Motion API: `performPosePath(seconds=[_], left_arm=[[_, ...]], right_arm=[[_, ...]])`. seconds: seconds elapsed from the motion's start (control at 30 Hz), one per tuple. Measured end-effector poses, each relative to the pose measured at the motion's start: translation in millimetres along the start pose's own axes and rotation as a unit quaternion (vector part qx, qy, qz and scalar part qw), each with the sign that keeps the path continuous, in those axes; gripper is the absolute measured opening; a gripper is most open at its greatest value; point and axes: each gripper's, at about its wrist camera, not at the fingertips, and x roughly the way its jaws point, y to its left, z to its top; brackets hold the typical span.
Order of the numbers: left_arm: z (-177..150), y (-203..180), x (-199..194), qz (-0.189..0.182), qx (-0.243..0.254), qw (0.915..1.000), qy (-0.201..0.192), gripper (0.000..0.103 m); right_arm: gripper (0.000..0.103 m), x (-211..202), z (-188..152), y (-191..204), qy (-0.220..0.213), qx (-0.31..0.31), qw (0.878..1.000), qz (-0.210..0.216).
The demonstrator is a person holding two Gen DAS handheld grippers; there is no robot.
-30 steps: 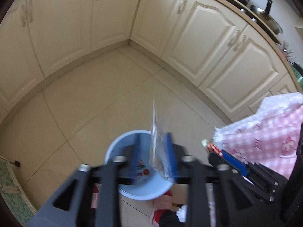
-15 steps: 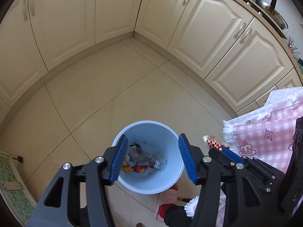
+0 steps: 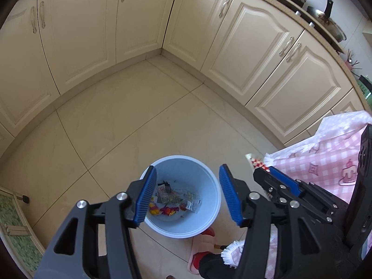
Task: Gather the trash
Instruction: 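Carry both wrappers to the blue bin and open both tools over it, then move both tools back over the table toward the gold bag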
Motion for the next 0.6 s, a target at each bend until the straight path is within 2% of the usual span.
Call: performPosePath(seconds=[0.07, 0.13, 0.2, 0.37, 0.6], left_arm=[[2, -2, -12, -0.003, 0.003, 1.0, -0.009, 0.055], [4, -5, -22, -0.005, 0.005, 0.9998, -0.016, 0.055], [5, -10, -39, -0.006, 0.007, 0.9996, -0.027, 0.055], [3, -25, -78, -0.017, 0.019, 0.9983, -0.052, 0.055], [-7, -83, -152, -0.06, 0.075, 0.9896, -0.107, 0.059]], right_arm=[[0.024, -11, 1, 2, -0.008, -0.004, 1.0, -0.002], [0.034, -25, 2, 3, -0.02, -0.006, 1.0, -0.005], [0.038, -42, 1, 4, -0.032, -0.009, 0.999, -0.009], [0.041, -96, -1, 1, -0.071, -0.016, 0.997, -0.034], [0.044, -205, -16, -20, -0.147, -0.006, 0.986, -0.078]])
